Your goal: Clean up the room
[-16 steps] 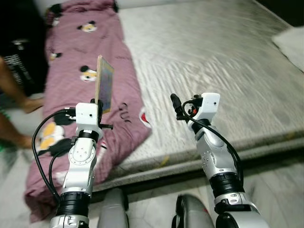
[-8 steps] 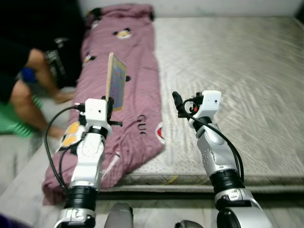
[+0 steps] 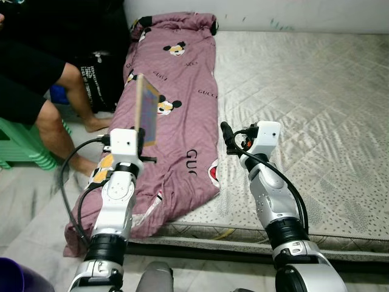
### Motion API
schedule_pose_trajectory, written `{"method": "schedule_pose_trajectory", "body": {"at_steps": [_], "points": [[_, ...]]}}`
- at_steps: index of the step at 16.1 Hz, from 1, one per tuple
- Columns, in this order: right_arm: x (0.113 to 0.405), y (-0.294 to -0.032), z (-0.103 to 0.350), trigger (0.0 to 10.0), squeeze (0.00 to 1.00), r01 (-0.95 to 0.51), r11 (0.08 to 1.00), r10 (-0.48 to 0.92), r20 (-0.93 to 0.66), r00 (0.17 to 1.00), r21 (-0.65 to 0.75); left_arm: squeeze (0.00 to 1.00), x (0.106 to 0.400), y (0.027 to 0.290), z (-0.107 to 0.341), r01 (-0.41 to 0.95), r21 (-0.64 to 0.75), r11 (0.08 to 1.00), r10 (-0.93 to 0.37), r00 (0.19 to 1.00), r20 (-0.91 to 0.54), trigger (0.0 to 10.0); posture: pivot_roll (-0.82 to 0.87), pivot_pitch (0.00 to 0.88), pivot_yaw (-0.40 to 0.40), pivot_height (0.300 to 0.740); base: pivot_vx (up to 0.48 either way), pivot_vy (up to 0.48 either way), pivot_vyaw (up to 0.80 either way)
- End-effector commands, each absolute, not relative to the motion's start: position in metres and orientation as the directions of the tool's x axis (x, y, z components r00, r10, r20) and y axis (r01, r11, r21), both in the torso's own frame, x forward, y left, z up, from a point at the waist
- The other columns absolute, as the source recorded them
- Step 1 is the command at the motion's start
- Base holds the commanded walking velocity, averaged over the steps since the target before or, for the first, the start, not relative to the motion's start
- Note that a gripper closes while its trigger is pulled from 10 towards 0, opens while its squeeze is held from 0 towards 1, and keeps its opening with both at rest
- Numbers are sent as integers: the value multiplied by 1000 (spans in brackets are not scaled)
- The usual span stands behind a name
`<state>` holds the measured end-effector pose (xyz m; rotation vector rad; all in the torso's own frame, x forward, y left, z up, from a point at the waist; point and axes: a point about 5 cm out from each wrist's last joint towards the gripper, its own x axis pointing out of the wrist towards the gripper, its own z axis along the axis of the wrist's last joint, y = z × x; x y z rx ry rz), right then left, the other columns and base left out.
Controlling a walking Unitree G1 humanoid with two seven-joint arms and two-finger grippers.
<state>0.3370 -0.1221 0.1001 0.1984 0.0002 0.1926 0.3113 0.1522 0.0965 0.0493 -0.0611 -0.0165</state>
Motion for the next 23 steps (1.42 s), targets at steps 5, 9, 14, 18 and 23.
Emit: {"method": "schedule_pose_trajectory", "body": {"at_steps": [5,9,14,18,23], "points": [[350,-118,111,10000,0,-199,969,199,15,980,148,0,312,157,110,8,72,997,-18,990,143,10000,13,0,6,740,0,0,-160],[348,-117,108,10000,0,-192,970,192,12,981,150,0,318,148,116,22,66,998,-33,986,161,10000,2,0,9,740,0,0,-800],[348,-117,108,10000,0,-193,972,193,13,981,138,0,319,145,116,32,72,997,-43,986,162,10000,-3,0,6,740,0,0,-800],[348,-114,109,10000,0,-218,970,216,27,976,105,0,318,145,115,29,57,998,-38,987,158,10000,-2,0,0,740,0,0,0],[347,-112,109,10000,0,-236,968,234,32,972,86,0,318,146,115,11,70,997,-23,986,164,10000,-2,0,2,740,0,0,0]]}}
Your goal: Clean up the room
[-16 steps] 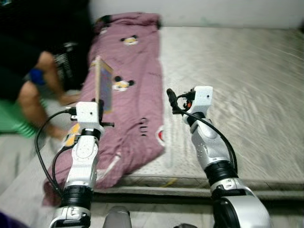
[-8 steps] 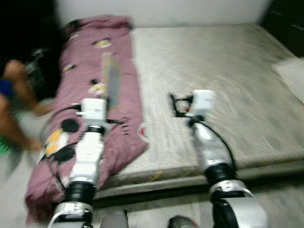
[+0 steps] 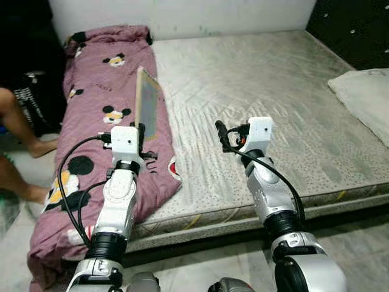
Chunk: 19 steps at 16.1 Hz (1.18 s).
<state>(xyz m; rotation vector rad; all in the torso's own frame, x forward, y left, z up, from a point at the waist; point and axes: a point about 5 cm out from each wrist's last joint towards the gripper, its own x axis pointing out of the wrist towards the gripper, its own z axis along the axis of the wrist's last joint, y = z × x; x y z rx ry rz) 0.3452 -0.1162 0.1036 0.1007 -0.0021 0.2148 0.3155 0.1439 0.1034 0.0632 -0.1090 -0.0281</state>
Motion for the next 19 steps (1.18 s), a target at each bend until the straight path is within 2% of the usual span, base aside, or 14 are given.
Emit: {"method": "schedule_pose_trajectory", "body": {"at_steps": [1,7,10,12,16,19], "points": [[347,-111,109,10000,0,-236,968,233,33,972,90,0,318,146,115,17,67,998,-28,986,163,10000,-2,0,2,740,0,0,0],[346,-111,108,10000,0,-240,967,238,32,971,81,0,318,144,115,29,65,997,-39,986,161,10000,-3,0,3,740,0,0,0],[346,-111,108,10000,0,-246,966,244,33,969,74,0,318,145,115,27,54,998,-36,987,160,10000,-4,0,1,740,0,-287,0],[346,-110,108,10000,0,-250,966,248,33,968,69,0,318,145,115,27,52,998,-35,987,159,10000,-4,0,1,740,0,-289,416],[346,-109,108,10000,0,-257,965,255,37,966,60,0,318,144,114,27,48,998,-34,987,157,10000,-5,0,0,740,0,0,703],[346,-110,108,10000,0,-255,965,253,33,967,61,0,318,144,114,30,49,998,-37,987,156,10000,-5,0,0,740,0,0,0]]}}
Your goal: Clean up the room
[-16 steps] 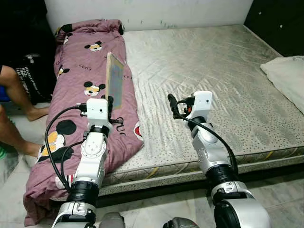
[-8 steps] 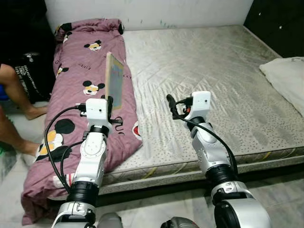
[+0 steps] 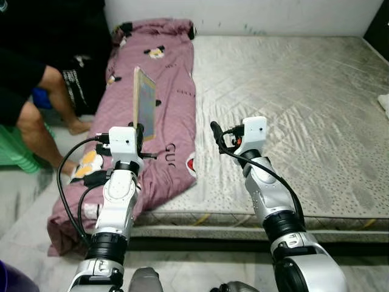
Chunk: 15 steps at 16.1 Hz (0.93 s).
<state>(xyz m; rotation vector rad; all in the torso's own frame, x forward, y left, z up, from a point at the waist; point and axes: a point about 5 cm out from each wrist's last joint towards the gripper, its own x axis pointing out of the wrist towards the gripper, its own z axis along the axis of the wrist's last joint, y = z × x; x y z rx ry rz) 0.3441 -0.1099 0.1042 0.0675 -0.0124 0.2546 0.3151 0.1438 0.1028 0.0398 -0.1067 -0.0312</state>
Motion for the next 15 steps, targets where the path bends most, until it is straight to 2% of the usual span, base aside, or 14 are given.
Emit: {"method": "schedule_pose_trajectory", "body": {"at_steps": [1,4,15], "points": [[346,-110,107,10000,0,-254,965,253,32,967,60,0,318,144,114,31,49,998,-38,987,156,10000,-5,0,0,740,0,0,0],[346,-110,107,10000,0,-255,965,253,28,967,58,0,319,143,114,36,49,998,-43,987,157,10000,-7,0,-1,740,0,-90,0],[346,-111,106,10000,0,-259,965,258,23,966,46,0,319,141,114,34,38,999,-40,987,156,10000,-10,0,-6,740,0,-333,0]]}}
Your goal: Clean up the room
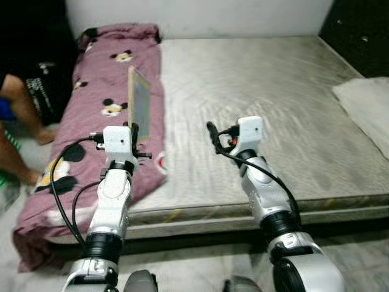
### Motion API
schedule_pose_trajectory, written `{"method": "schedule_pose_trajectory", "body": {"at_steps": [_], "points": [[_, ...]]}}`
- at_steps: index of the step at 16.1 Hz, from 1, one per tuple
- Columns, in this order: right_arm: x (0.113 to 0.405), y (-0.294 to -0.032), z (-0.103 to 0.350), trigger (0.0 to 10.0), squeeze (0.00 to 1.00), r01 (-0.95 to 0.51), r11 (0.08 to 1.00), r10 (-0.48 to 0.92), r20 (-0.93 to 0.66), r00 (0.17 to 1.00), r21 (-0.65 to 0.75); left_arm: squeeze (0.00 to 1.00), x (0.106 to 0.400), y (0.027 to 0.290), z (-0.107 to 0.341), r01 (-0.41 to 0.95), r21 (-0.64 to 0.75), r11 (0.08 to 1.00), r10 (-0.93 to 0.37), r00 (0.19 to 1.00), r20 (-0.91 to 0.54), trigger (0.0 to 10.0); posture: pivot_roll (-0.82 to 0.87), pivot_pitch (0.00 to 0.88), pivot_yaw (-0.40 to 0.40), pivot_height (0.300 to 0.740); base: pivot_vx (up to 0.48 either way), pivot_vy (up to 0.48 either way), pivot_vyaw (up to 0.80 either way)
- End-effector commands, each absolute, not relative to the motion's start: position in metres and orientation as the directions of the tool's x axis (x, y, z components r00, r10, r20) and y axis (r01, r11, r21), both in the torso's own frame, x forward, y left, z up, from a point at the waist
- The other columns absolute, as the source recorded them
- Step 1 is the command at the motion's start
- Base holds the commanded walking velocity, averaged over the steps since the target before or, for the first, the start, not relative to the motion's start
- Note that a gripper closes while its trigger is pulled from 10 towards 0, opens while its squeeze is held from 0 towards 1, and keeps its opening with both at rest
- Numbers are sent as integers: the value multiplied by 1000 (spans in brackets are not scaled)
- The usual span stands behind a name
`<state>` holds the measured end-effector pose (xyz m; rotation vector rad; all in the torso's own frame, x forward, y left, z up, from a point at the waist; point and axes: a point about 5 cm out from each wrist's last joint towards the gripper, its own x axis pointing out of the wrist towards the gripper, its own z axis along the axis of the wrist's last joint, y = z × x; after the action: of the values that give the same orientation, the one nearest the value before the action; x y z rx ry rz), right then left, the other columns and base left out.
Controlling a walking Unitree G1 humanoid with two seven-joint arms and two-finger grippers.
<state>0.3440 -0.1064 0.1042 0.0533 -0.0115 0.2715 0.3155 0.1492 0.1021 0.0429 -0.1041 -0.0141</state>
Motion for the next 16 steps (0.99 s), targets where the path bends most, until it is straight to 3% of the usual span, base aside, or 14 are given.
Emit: {"method": "schedule_pose_trajectory", "body": {"at_steps": [1,8,16], "points": [[346,-111,106,10000,0,-259,965,258,23,966,45,0,319,141,114,34,38,999,-40,987,156,10000,-10,0,-6,740,0,-326,0],[347,-111,107,10000,0,-259,965,258,22,966,43,0,317,141,116,56,-1,998,-55,982,180,10000,-12,0,-9,740,0,0,0],[347,-111,107,10000,0,-254,966,253,23,967,44,0,317,141,116,69,-14,998,-65,981,182,10000,-14,0,-6,740,315,0,0]]}}
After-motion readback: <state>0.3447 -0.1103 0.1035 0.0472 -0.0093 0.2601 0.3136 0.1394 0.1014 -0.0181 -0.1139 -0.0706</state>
